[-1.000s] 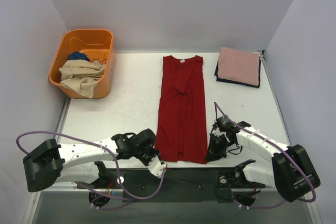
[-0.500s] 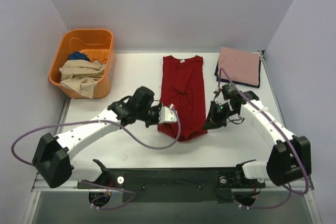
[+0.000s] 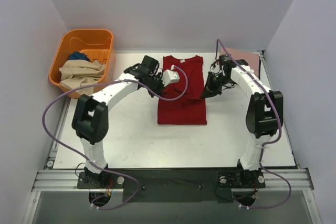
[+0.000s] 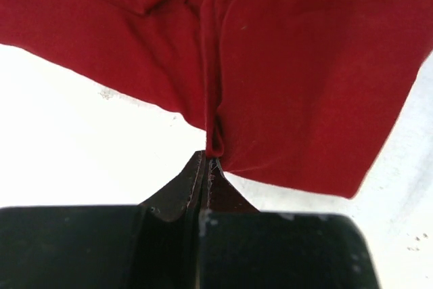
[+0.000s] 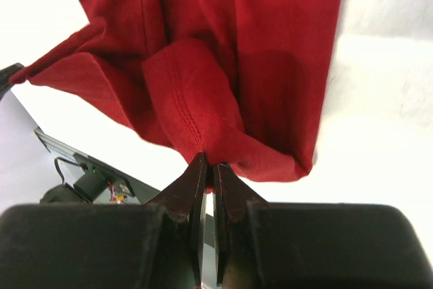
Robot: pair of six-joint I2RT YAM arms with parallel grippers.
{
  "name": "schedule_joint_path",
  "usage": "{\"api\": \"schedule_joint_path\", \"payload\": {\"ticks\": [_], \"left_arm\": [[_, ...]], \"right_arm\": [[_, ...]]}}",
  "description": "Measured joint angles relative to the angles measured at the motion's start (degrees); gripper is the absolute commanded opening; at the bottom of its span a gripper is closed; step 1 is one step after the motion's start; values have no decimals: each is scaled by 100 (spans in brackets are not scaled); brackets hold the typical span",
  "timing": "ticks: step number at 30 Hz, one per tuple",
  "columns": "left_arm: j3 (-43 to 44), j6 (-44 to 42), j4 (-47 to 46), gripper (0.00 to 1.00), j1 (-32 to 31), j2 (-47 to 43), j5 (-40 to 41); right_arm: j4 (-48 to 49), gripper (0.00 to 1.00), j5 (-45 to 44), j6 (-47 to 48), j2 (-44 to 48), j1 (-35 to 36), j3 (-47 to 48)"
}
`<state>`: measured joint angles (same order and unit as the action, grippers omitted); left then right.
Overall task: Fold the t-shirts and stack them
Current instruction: Fold the folded rectangular tshirt in 1/3 of the way
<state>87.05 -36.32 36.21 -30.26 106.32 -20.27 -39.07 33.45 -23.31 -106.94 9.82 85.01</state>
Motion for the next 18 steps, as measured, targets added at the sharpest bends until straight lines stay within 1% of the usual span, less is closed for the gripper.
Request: {"api": "schedule_joint_path", "payload": {"ticks": [10, 16, 18], "left_arm": [[1099, 48, 155, 0, 111, 1156, 271], [1261, 72, 146, 0, 208, 1488, 402], [1268, 72, 149, 0, 221, 1582, 444]], "right_arm": [[24, 0, -83, -50, -1080, -271, 717], [76, 0, -83, -74, -1462, -356, 1001], [118, 16, -83, -116, -1541, -398, 1008]]}}
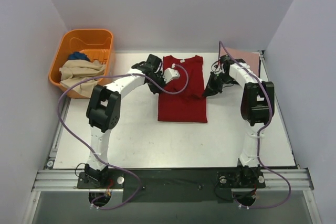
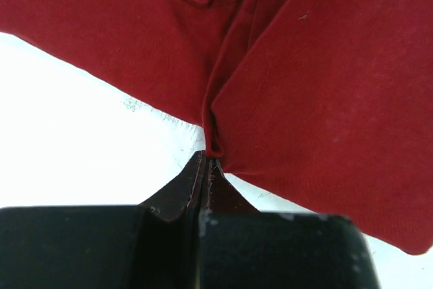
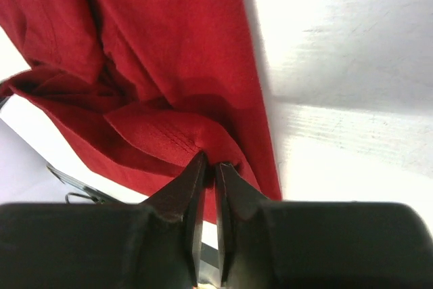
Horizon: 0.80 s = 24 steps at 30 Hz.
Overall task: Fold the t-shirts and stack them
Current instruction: Fold the folded rectangular tshirt in 1/3 of the way
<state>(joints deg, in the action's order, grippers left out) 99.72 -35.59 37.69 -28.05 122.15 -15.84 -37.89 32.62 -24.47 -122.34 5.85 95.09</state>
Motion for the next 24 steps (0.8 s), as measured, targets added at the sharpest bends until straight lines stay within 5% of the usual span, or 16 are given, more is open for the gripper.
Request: {"api": "schedule_joint_path", "payload": {"ticks": [3, 6, 10, 13, 14, 16, 20, 24], "left_arm": [[7, 2, 2, 0, 4, 151, 90], [13, 48, 7, 41, 2, 271, 199], [101, 258, -11, 55, 22, 345, 365], [273, 540, -76, 55, 101, 343, 426], [354, 658, -94, 50, 149, 330, 466], [463, 837, -144, 34, 249, 240, 481], [116, 933, -225, 22, 284, -367, 127], [-131, 949, -219, 19, -162, -791, -426]], "right_arm": [[68, 38, -4, -122, -92, -81, 26], [116, 47, -2, -166, -221, -173, 243], [249, 48, -179, -184, -234, -339, 400], [260, 34, -492, -72, -37, -435, 382], [280, 18, -608, 9, 111, -455, 339], [400, 3, -778, 197, 573, -420, 61], [597, 0, -562, 387, 1397, -7, -592], [761, 0, -223, 398, 1121, 496, -660]]}}
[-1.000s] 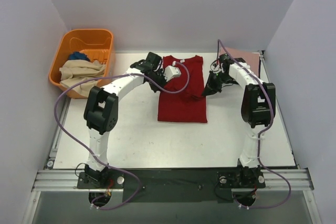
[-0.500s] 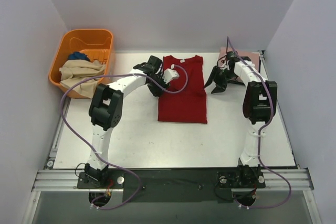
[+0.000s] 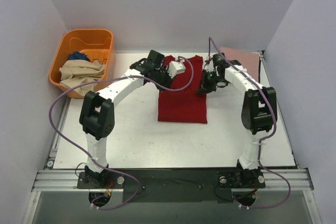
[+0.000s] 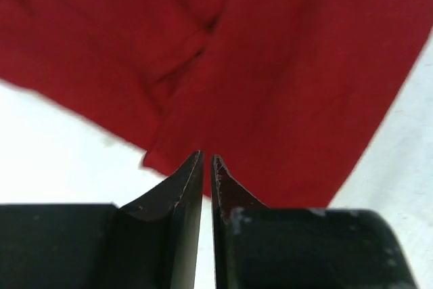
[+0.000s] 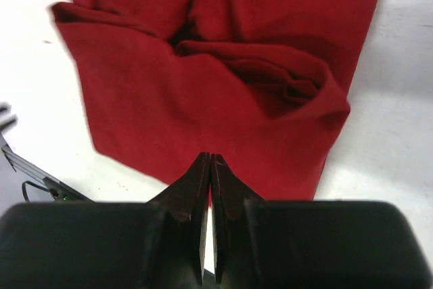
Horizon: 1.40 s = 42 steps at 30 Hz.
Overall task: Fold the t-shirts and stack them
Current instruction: Fold the folded rectangular tshirt in 1/3 of the way, then grab one side of the 2/3 rectangular tshirt with both arms
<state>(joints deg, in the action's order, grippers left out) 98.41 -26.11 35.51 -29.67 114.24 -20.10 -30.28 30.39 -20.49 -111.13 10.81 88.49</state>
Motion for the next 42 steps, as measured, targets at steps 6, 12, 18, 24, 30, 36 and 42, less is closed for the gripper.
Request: {"api": "schedule_joint_path", "payload": {"ticks": [6, 12, 18, 24, 30, 36, 42], "left_arm": [[9, 212, -175, 21, -190, 396, -195], [256, 411, -297, 21, 208, 1410, 153], [380, 549, -463, 24, 195, 1532, 398], [750, 529, -409, 42, 146, 1558, 625], [232, -37, -313, 55, -70, 509, 435], [-870, -1097, 59, 72, -761, -879, -546], [-2011, -1672, 48, 74, -1051, -798, -494]], "right_arm": [[-7, 0, 46, -79, -1228, -140, 260], [-7, 0, 68, -306, -1694, -450, 822], [118, 0, -177, -581, -1692, -605, 817], [68, 30, -415, -555, -1469, -662, 675], [-90, 57, -485, 219, 4, -778, -157], [791, 62, 319, 1023, 2033, -861, -1878], [968, 59, 450, 490, 2100, -979, -2243]]}}
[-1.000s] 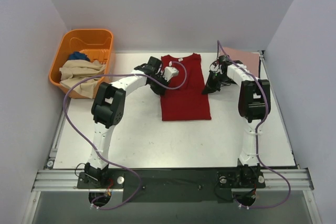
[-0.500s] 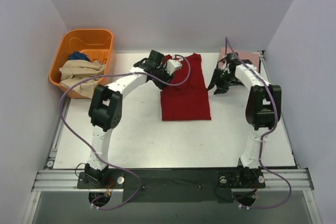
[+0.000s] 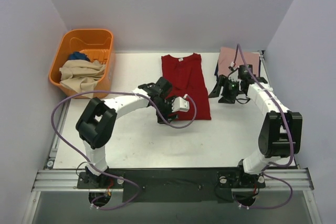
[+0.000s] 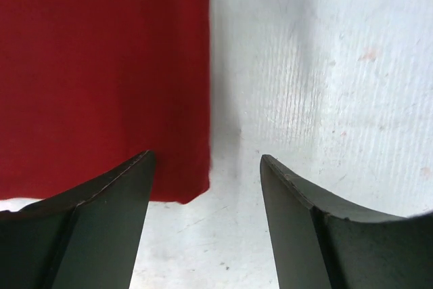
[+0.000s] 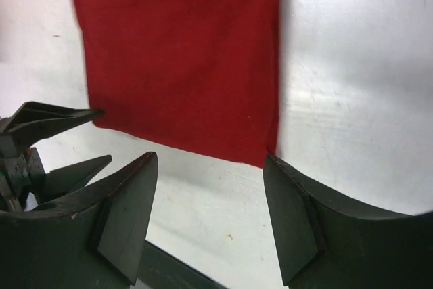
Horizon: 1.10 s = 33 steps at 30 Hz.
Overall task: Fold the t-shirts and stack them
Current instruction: Grab one side of the 2/3 rectangular tshirt with both arms
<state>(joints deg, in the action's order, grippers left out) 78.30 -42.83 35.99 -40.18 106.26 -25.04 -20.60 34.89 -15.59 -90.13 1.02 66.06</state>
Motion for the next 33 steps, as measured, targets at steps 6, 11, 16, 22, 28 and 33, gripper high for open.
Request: {"api": "schedule_joint_path", "payload": {"ticks": [6, 11, 16, 22, 28, 33], "left_arm": [[-345, -92, -232, 73, -87, 199, 297], [-535, -144, -579, 65, -92, 199, 409], [-778, -282, -695, 59, -98, 199, 573], [-863, -308, -981, 48, -127, 188, 831], [-942, -387, -1303, 0, -186, 179, 1158], [-938, -424, -1287, 0, -212, 173, 1239]], "right_arm": [[-118, 58, -420, -739, -444, -15, -785], [-105, 54, -472, -1032, -911, 55, -1027], [-13, 42, -225, -1287, -1095, 68, -1049], [433, 37, 317, -1561, -1178, 96, -1331], [623, 0, 577, -1663, -1178, 243, -1552], [669, 0, 595, -1718, -1196, 197, -1659]]}}
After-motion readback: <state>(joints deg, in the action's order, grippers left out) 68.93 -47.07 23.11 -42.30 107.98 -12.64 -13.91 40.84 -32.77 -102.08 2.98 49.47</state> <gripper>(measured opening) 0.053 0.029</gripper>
